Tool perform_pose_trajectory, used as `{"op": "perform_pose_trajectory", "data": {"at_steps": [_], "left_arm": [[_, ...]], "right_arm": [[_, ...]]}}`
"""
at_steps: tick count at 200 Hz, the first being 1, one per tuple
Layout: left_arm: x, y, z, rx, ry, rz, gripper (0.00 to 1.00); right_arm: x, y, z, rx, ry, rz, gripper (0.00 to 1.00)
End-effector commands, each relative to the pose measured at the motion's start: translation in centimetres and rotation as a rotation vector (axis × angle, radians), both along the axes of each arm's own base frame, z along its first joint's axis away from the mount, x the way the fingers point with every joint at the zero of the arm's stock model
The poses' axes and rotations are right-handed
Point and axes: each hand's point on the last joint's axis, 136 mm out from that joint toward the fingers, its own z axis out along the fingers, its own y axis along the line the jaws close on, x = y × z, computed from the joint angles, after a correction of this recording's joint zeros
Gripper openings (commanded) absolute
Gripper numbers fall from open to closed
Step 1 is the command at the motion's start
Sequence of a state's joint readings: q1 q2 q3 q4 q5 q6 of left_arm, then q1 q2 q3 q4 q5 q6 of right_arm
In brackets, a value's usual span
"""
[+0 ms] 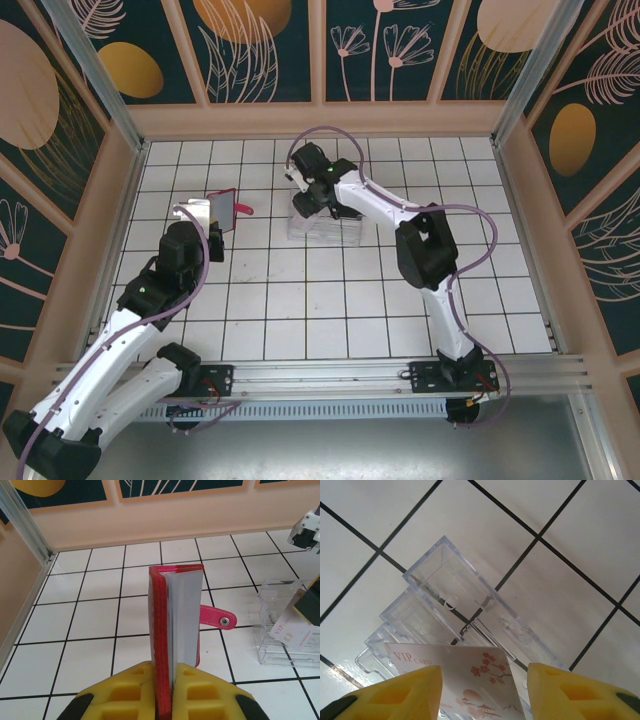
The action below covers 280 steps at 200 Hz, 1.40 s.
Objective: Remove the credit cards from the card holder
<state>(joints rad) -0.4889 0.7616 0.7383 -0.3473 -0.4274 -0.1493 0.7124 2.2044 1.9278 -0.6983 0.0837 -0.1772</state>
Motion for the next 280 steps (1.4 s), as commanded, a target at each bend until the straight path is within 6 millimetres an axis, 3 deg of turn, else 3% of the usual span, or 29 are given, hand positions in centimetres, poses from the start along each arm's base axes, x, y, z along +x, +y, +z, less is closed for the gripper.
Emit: {"op": "perform_pose_trajectory", "data": {"at_steps": [1,110,224,280], "left_arm": [[0.1,0.1,0.9,-0.008,-0.039,0.003,0.0],[0.1,0.2,0.9,-0.009,-0.038,0.005,0.0],[0.1,0.2,0.9,-0.007,-0.04,0.006,0.0],[0.1,0.3,0.9,-0.005,-0.04,0.008,0.0]], "right_arm": [[-1.1,-0.9,0.3,-0.042,-0.014,0.006,0.49],[-2.5,0.1,1.9,-0.034,-0.066,0.07,0.45],[-4.1,0.3,2.2,0.023,0.01,0.123,0.18],[-4.6,0.5,2.7,0.138,0.1,0.137,0.13]]}}
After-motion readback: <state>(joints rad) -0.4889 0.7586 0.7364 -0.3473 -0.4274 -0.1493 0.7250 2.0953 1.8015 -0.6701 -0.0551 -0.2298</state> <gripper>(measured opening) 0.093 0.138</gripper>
